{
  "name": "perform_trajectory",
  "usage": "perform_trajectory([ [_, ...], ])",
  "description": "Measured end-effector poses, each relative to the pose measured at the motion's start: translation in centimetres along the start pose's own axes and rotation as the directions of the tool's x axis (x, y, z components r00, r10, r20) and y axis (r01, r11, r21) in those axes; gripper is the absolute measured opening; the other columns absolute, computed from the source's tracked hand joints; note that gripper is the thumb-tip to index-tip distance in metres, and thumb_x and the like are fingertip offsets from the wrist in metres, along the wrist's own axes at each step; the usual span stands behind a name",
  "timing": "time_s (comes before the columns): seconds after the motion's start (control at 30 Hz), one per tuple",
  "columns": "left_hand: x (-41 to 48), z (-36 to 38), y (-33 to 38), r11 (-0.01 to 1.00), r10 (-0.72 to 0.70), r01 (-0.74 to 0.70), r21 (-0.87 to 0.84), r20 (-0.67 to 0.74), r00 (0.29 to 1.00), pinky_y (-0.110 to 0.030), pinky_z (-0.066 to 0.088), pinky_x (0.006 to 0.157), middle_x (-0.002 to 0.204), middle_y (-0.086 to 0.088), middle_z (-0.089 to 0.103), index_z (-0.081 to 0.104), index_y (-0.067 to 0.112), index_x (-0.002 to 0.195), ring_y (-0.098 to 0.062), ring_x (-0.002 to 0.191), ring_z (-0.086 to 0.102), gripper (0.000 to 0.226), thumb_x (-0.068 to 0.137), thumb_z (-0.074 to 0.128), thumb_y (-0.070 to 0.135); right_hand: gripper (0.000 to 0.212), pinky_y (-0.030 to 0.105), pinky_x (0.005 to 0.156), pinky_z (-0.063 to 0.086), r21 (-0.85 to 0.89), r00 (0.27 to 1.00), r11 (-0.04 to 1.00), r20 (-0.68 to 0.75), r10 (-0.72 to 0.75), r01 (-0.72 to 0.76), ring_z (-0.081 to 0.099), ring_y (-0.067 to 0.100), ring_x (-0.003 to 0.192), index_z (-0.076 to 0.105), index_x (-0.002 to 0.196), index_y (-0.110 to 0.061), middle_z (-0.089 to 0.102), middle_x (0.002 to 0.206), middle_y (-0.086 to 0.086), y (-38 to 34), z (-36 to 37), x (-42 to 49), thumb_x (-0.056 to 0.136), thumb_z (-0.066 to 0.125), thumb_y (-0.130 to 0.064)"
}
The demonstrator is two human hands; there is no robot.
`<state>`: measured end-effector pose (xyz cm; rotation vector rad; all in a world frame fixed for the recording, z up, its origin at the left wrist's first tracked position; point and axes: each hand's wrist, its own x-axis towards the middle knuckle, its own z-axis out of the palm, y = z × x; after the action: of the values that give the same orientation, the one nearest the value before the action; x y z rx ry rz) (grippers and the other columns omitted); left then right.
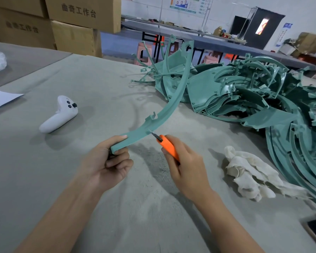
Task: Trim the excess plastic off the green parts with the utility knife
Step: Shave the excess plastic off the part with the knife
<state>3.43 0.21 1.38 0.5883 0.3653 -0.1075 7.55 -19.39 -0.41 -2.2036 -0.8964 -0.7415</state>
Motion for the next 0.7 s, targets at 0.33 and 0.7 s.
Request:
perform_trajectory([
  [0.33,0.1,0.1,-0.2,1.000,0.008,-0.008,-0.007,0.015,1.000,-0.019,0.017,0.036,0.044,0.008,0.025,0.041,0.019,0.056,-0.007,0.026,0.020,0.029,0.076,0.060,0.013,0.032,0.032,0.049,0.043,0.053,0.999,0.997,-0.015,0.051,-0.051,0.049,0.013,0.055,0.058,0.125,-0.008,0.056,0.080,-0.008,-0.6,0.6,-0.2,0.099,0.050,-0.025],
  [0.7,0.0,0.4,-0.3,1.000,0.017,-0.016,-0.008,0.024,1.000,-0.018,0.019,0.035,0.044,0.007,0.026,0.043,0.017,0.057,-0.006,0.025,0.021,0.027,0.079,0.060,0.013,0.037,0.018,0.050,0.029,0.050,0.980,0.987,-0.115,0.161,-0.156,0.039,0.000,0.050,0.057,0.120,-0.010,0.038,0.064,-0.019,0.5,0.2,0.9,0.101,0.038,-0.035],
])
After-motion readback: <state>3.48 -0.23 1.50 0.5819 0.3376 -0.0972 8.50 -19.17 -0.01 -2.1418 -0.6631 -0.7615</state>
